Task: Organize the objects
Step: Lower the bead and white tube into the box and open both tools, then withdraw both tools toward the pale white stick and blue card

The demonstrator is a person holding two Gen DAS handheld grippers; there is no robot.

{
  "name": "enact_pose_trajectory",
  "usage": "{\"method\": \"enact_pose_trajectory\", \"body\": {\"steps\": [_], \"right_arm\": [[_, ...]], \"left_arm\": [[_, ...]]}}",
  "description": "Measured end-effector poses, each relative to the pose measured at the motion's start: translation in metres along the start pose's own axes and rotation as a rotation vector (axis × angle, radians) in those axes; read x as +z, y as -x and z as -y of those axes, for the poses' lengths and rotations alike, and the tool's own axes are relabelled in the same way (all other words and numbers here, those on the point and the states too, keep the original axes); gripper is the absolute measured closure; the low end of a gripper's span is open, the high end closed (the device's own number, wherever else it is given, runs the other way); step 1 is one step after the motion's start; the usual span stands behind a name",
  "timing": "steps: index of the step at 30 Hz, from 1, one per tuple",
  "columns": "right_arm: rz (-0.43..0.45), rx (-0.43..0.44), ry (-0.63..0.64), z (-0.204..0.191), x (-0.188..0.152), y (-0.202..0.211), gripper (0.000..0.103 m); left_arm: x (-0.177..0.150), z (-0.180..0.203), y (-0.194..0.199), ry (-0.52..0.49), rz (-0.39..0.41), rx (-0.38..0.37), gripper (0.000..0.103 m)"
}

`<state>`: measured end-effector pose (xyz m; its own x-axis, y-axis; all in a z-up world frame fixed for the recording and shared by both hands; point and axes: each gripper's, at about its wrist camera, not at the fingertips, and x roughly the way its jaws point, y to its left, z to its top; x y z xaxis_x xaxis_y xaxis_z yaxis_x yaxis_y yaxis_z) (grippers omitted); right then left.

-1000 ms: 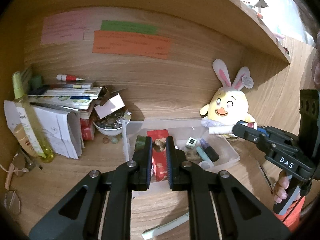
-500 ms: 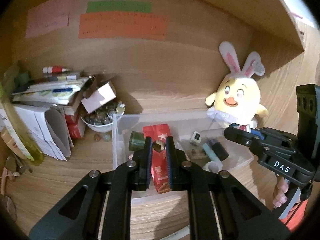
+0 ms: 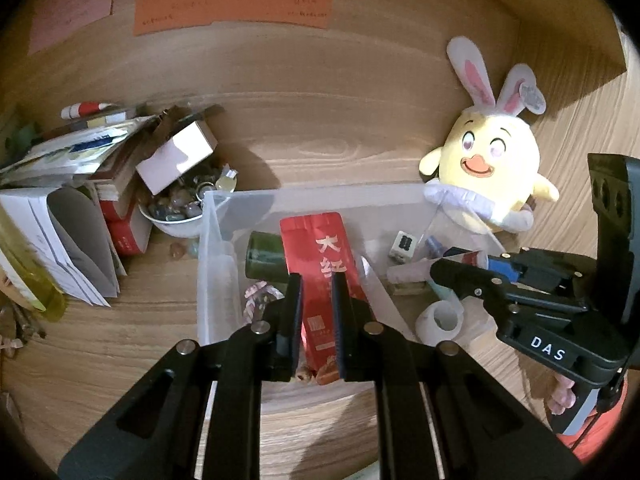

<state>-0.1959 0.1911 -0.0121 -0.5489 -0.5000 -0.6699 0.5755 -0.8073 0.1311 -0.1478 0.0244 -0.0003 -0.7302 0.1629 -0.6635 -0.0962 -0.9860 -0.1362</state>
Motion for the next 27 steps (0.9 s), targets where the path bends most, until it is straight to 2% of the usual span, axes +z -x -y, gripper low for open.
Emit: {"method": "enact_pose_trajectory", "body": {"steps": [5, 7, 9, 11, 15, 17, 19, 20, 24, 27], "right_arm": [[-0.023, -0.059, 0.0, 0.003, -0.002, -0.008, 0.089], [-0.03, -0.073, -0.005, 0.006, -0.002, -0.009, 0.086], [-0.03, -0.088, -0.003, 0.006, -0.003, -0.008, 0.077], [-0.02, -0.103, 0.003, 0.005, -0.003, -0.006, 0.062], [0.016, -0.141, 0.034, -0.002, -0.001, 0.003, 0.051], [0.029, -0.155, 0.043, -0.005, 0.0, 0.006, 0.04], [0.041, -0.168, 0.045, -0.007, 0.0, 0.01, 0.033], [0.049, -0.176, 0.047, -0.008, 0.001, 0.013, 0.029], [0.068, -0.188, 0.048, -0.011, 0.0, 0.025, 0.023], [0.082, -0.191, 0.039, -0.012, -0.002, 0.034, 0.02]], "left_arm": [[-0.002, 0.002, 0.001, -0.011, -0.003, 0.005, 0.087], [-0.003, 0.004, 0.003, -0.013, 0.003, 0.01, 0.076], [-0.004, 0.004, 0.006, -0.016, 0.009, 0.015, 0.07], [-0.005, 0.005, 0.008, -0.019, 0.013, 0.017, 0.065], [-0.005, 0.005, 0.017, -0.02, 0.028, 0.026, 0.05], [-0.006, 0.004, 0.023, -0.022, 0.04, 0.032, 0.042], [-0.006, 0.004, 0.029, -0.023, 0.048, 0.036, 0.029], [-0.007, 0.004, 0.034, -0.024, 0.053, 0.037, 0.026], [-0.009, 0.003, 0.048, -0.025, 0.074, 0.041, 0.01], [-0.012, 0.004, 0.06, -0.037, 0.087, 0.05, 0.007]]}}
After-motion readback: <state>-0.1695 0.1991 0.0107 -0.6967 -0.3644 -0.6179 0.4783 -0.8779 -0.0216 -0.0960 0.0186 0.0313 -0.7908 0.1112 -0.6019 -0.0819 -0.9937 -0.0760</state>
